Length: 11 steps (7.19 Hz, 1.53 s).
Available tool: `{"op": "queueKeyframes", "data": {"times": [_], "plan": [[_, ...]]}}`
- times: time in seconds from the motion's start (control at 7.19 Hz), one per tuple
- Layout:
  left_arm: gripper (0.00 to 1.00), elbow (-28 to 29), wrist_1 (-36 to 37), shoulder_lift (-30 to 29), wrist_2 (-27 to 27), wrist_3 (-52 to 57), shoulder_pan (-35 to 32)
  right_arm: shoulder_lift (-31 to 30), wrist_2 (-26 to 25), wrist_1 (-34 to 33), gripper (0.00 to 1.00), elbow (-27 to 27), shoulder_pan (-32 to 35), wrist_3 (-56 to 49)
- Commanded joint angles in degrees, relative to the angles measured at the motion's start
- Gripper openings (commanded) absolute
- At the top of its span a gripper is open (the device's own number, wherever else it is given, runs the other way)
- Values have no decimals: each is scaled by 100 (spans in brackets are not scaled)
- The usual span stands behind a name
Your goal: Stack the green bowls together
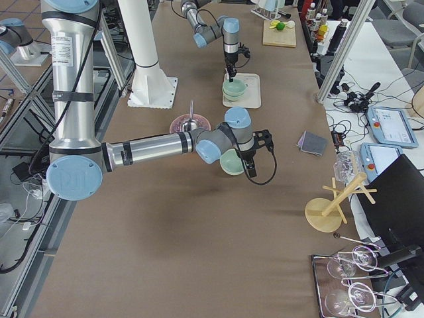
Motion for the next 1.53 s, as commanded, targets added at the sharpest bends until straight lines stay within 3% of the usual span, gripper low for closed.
{"op": "queueKeyframes", "data": {"times": [0.0, 0.14, 0.56, 0.84, 1.11, 1.39], "plan": [[66, 0, -79, 36, 5, 19, 0, 0, 0, 0, 100, 0, 3, 3], [98, -26, -79, 36, -3, 10, 0, 0, 0, 0, 100, 0, -6, 3], [98, -612, 17, 80, -134, 27, -183, -9, 0, 0, 100, -9, -6, 3], [98, -1533, 341, 806, -695, 358, -743, -9, 8, 0, 100, -9, -6, 3], [98, -2509, 1584, 1448, -820, 1952, -1438, -18, 44, 0, 100, 0, -6, 169], [98, -2777, 2406, 2097, -821, 4259, -2551, -18, 53, -9, 100, -17, -6, 197]]}}
